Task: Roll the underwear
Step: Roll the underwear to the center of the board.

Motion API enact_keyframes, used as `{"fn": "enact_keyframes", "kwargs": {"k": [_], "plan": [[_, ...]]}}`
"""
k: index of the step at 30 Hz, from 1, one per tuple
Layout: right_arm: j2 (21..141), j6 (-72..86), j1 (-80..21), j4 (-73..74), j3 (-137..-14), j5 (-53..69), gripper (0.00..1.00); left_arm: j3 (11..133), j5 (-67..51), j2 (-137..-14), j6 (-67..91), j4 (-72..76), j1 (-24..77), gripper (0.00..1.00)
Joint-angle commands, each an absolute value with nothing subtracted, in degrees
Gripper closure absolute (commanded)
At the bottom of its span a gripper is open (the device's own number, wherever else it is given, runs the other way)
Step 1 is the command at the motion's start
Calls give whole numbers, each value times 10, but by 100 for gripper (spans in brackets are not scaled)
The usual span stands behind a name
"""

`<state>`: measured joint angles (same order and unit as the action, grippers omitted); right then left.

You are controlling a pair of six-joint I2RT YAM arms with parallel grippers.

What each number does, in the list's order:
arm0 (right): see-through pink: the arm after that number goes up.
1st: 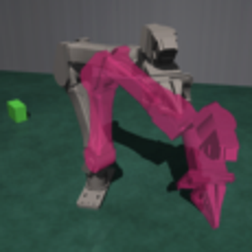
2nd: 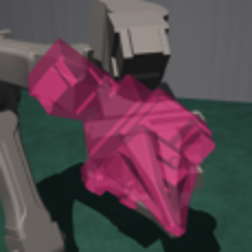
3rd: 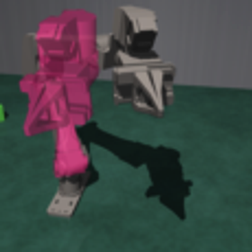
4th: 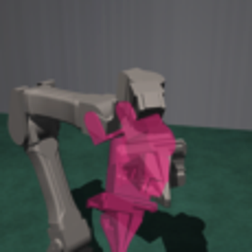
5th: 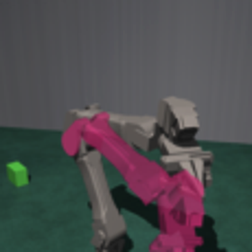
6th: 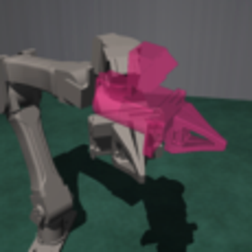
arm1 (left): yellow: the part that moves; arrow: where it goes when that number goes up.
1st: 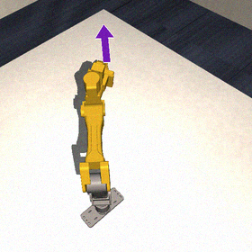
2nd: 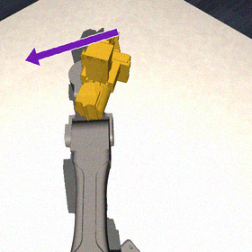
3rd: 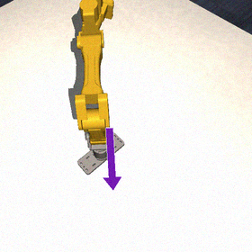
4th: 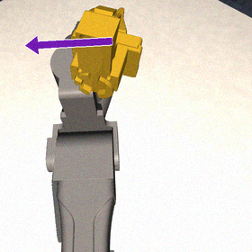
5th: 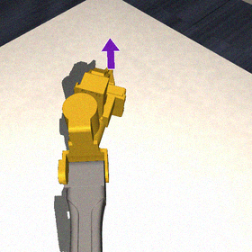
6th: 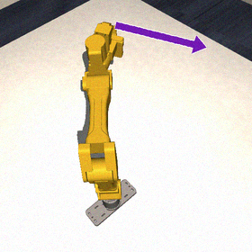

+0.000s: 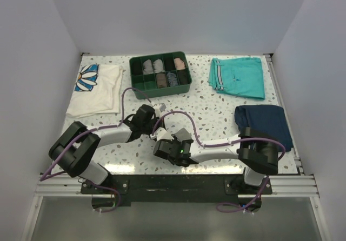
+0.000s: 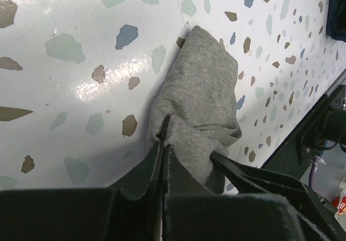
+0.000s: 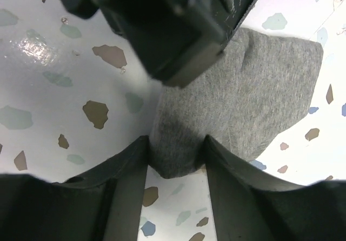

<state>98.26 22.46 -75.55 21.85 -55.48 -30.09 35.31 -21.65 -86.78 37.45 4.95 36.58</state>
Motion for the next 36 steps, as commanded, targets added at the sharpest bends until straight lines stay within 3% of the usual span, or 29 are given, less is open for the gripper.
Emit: {"fn": "enact_keyframes", "kwargs": {"k": [1, 3, 5, 8, 9, 14, 26, 36], "plan": [[997, 254, -761, 217, -555, -316, 61, 370, -208, -867, 381, 50, 370, 100], [995, 268, -761, 218, -543, -320, 68, 371, -201, -861, 381, 47, 369, 98], [991, 284, -762, 220, -524, -319, 72, 372, -185, -850, 382, 40, 369, 87], [966, 297, -761, 197, -486, -306, 74, 374, -157, -830, 387, 26, 366, 52], [949, 297, -760, 181, -477, -302, 74, 375, -149, -824, 390, 18, 365, 36], [897, 297, -752, 114, -415, -263, 73, 377, -91, -775, 402, -24, 341, 13], [728, 366, -599, -71, -244, -31, 72, 329, -151, -730, 396, 27, 313, 10], [713, 460, -512, -223, -144, 99, 72, 325, -199, -735, 374, 74, 315, 10]]}}
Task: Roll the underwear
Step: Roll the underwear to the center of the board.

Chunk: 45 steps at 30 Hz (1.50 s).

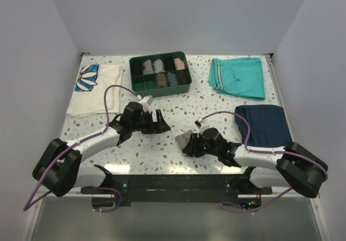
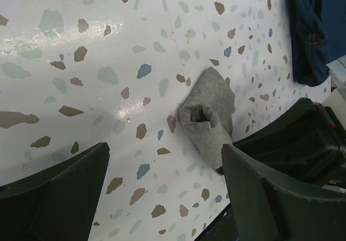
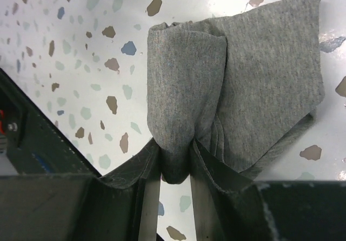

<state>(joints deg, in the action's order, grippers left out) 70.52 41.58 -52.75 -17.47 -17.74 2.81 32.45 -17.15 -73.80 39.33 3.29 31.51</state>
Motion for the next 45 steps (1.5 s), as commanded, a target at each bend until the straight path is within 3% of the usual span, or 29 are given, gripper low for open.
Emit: {"fn": "enact_keyframes", "kwargs": {"k": [1, 22, 28, 31, 35, 37, 38, 44, 45], "plan": [[715, 461, -509, -224, -144, 105, 72, 324, -207, -737, 375, 77, 315, 10], [759, 541, -482, -252, -104, 122, 77, 325, -309, -905, 388, 216, 369, 10], [760, 537, -482, -249, -105, 123, 78, 327, -331, -944, 400, 252, 373, 15], [764, 537, -483, -250, -104, 123, 78, 329, -337, -961, 405, 265, 378, 24], [766, 537, -483, -251, -104, 122, 78, 332, -338, -978, 411, 271, 388, 46], [766, 532, -483, -247, -107, 122, 78, 333, -337, -988, 414, 273, 394, 51], [768, 529, -483, -244, -110, 124, 78, 335, -337, -991, 417, 274, 395, 61], [782, 498, -483, -215, -140, 136, 78, 344, -327, -998, 428, 273, 402, 99], [789, 483, -483, -201, -148, 141, 78, 347, -323, -995, 427, 267, 402, 100]]}}
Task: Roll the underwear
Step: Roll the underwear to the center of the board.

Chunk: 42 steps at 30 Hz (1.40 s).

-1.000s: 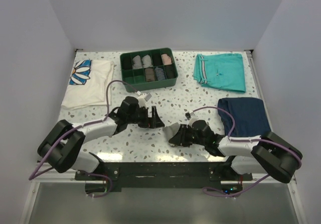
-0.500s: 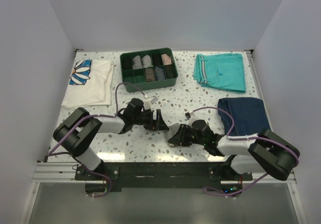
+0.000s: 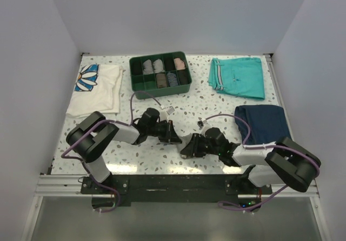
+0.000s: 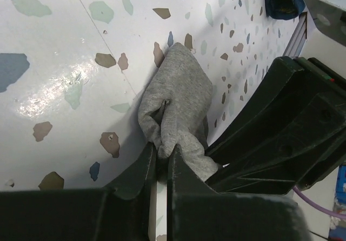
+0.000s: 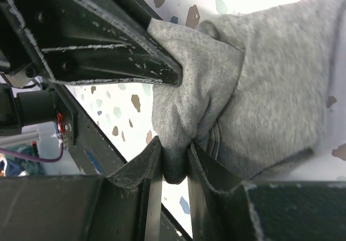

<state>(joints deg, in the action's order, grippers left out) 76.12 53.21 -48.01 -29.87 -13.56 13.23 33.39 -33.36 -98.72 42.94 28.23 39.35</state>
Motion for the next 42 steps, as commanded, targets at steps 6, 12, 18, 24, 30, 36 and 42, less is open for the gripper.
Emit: {"fn": "enact_keyframes", "kwargs": {"k": [6, 12, 18, 24, 30, 36, 42], "plan": [[801, 385, -488, -58, -246, 113, 69, 353, -251, -942, 425, 206, 402, 100], [839, 300, -488, 29, -365, 87, 40, 333, -123, -851, 444, 121, 401, 100], [854, 236, -497, 95, -457, 26, 34, 301, -2, -750, 487, 27, 395, 100], [825, 189, -504, 126, -494, -16, 32, 296, 79, -695, 522, -71, 395, 100], [840, 172, -557, 104, -516, -2, 32, 298, 97, -699, 541, -102, 395, 100], [897, 184, -599, 49, -544, 21, 32, 299, 98, -708, 546, -113, 395, 100], [928, 178, -602, 16, -560, 13, 31, 301, 98, -710, 545, -122, 396, 100]]}}
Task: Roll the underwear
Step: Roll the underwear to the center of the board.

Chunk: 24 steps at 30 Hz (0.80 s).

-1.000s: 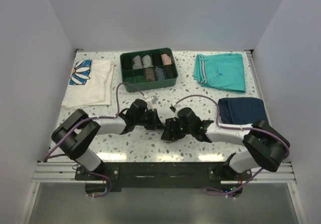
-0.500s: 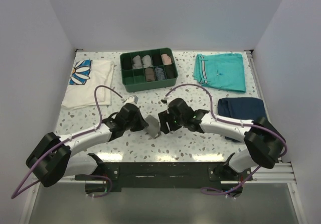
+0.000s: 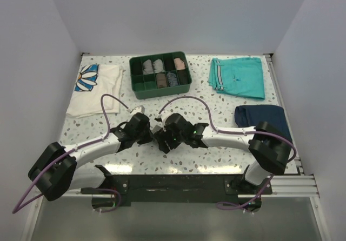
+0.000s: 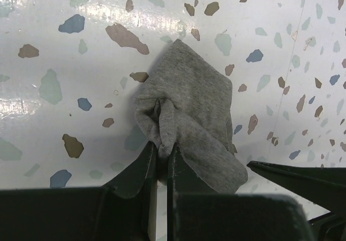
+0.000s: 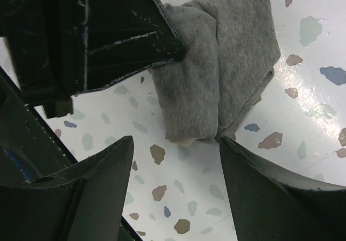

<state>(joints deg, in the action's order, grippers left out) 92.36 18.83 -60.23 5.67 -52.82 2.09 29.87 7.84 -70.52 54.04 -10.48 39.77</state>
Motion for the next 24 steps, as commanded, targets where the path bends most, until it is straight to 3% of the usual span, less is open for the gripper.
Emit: {"fn": "enact_keyframes", "kwargs": {"k": [1, 20, 24], "plan": [[932, 173, -601, 16, -561, 12, 31, 301, 97, -711, 545, -121, 395, 100], [987, 186, -602, -77, -536, 35, 33, 307, 90, -717, 548, -122, 396, 100], [1000, 193, -602, -89, -530, 37, 44, 312, 91, -719, 548, -126, 396, 100]]}}
